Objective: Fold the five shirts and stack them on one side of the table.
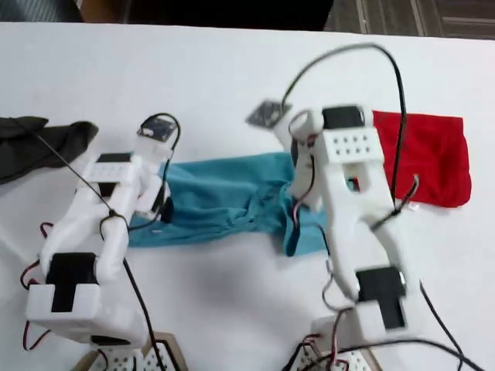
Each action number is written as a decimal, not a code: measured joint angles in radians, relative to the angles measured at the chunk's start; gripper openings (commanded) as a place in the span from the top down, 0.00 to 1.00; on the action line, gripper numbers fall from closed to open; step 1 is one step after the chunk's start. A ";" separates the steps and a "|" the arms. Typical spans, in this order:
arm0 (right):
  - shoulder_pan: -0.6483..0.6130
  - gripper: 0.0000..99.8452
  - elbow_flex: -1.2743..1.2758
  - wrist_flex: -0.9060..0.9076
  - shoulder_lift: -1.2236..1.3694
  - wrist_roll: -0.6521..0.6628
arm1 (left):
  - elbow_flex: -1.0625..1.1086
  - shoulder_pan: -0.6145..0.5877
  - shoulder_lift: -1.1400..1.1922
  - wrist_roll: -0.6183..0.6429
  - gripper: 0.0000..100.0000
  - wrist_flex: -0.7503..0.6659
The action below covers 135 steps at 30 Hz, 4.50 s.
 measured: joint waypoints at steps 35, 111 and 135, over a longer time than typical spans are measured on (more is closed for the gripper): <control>0.008 0.98 0.354 -0.422 -0.014 0.048 | 0.000 0.009 0.000 0.000 0.79 0.000; 0.028 0.97 -0.440 -0.057 0.391 0.044 | 0.000 0.011 0.000 0.000 0.79 0.000; 0.055 0.97 -0.015 -0.517 0.290 0.046 | 0.000 0.011 0.000 0.000 0.79 0.000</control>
